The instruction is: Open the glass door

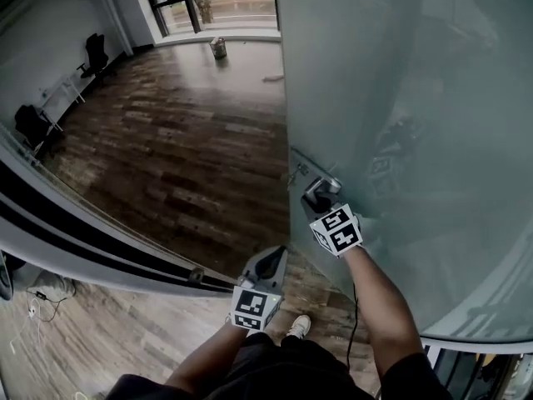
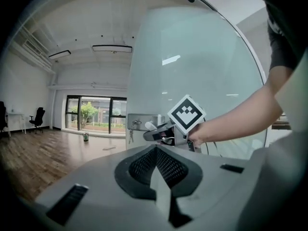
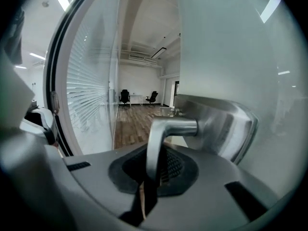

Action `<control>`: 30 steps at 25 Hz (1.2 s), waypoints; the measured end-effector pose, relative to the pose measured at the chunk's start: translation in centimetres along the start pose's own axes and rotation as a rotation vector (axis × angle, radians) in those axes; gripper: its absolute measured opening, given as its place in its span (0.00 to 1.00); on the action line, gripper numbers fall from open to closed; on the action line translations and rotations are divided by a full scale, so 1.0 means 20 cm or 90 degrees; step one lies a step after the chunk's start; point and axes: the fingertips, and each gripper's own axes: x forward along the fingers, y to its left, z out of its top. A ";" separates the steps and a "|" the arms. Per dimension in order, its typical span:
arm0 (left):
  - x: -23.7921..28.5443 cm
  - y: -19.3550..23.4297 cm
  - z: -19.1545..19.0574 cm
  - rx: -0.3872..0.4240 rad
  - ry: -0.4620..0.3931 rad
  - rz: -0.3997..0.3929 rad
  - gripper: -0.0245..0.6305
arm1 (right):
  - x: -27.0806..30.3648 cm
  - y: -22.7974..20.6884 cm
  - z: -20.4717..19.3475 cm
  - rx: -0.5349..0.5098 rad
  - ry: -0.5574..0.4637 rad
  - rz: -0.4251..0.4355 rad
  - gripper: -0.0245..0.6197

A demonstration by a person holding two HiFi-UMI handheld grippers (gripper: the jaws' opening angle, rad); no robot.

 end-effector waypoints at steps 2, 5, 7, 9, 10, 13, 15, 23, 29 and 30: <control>0.09 -0.02 0.05 -0.002 0.001 0.006 0.04 | 0.00 -0.16 0.01 0.011 0.007 -0.016 0.08; 0.24 -0.05 0.10 0.017 -0.009 0.013 0.04 | 0.01 -0.38 -0.01 0.020 0.026 -0.043 0.08; 0.32 -0.09 0.11 0.024 -0.010 0.012 0.04 | 0.01 -0.51 -0.04 0.032 0.033 -0.057 0.08; 0.40 -0.09 0.13 0.024 -0.012 0.005 0.04 | 0.03 -0.63 -0.07 0.043 0.035 -0.071 0.08; 0.44 -0.07 0.13 0.026 -0.014 0.001 0.04 | 0.05 -0.69 -0.07 0.047 0.035 -0.079 0.08; 0.57 -0.02 0.11 0.029 -0.011 -0.007 0.04 | 0.09 -0.87 -0.09 0.061 0.035 -0.101 0.08; 0.67 -0.01 0.08 0.026 -0.005 -0.013 0.04 | 0.09 -1.01 -0.13 0.071 0.037 -0.116 0.08; 1.11 0.04 0.09 0.001 -0.006 -0.050 0.04 | 0.06 -1.54 -0.25 0.113 0.040 -0.184 0.08; 1.47 0.09 0.21 -0.005 -0.007 -0.079 0.04 | -0.01 -2.01 -0.32 0.143 0.050 -0.236 0.07; 1.51 0.10 0.22 -0.006 -0.004 -0.084 0.04 | -0.02 -2.08 -0.34 0.149 0.051 -0.245 0.07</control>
